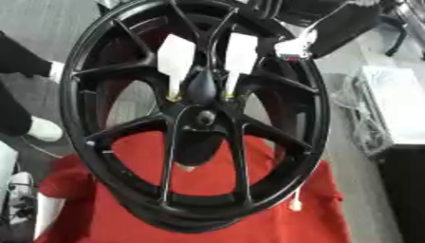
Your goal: Pull the pin out of the wheel hub.
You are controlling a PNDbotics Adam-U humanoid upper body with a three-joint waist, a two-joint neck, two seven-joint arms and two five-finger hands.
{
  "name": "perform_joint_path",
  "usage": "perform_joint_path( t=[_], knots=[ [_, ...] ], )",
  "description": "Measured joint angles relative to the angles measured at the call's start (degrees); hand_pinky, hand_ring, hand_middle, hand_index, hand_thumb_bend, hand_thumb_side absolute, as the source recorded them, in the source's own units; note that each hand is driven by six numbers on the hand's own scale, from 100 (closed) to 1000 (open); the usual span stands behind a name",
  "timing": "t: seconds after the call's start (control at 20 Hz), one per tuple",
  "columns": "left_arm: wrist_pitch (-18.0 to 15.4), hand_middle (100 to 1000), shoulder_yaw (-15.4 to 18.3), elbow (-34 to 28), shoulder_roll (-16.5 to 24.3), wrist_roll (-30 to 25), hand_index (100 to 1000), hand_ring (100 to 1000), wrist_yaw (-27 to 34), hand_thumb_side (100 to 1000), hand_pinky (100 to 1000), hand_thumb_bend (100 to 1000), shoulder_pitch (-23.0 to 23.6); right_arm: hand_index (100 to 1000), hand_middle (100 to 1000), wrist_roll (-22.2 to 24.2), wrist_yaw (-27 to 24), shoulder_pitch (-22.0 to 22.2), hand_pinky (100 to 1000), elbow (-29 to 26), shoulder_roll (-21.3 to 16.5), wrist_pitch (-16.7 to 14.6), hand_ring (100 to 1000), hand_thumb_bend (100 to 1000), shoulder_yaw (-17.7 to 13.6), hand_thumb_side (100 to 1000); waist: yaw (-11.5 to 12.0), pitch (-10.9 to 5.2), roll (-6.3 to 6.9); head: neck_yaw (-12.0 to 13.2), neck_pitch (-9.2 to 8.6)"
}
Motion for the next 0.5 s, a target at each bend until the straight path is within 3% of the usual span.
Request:
perform_joint_path(
  t=[0.5],
  knots=[
    [0.27, 797, -0.38, 0.75, -0.76, -0.3, 849, 869, 0.0, 845, 655, 201, -0.56, 789, 607, -0.92, 1.3, -0.29, 919, -0.32, 1.45, 0.79, 691, 383, 0.22, 444, 0.99, 0.05, 0.08, -0.83, 0.0]
  ],
)
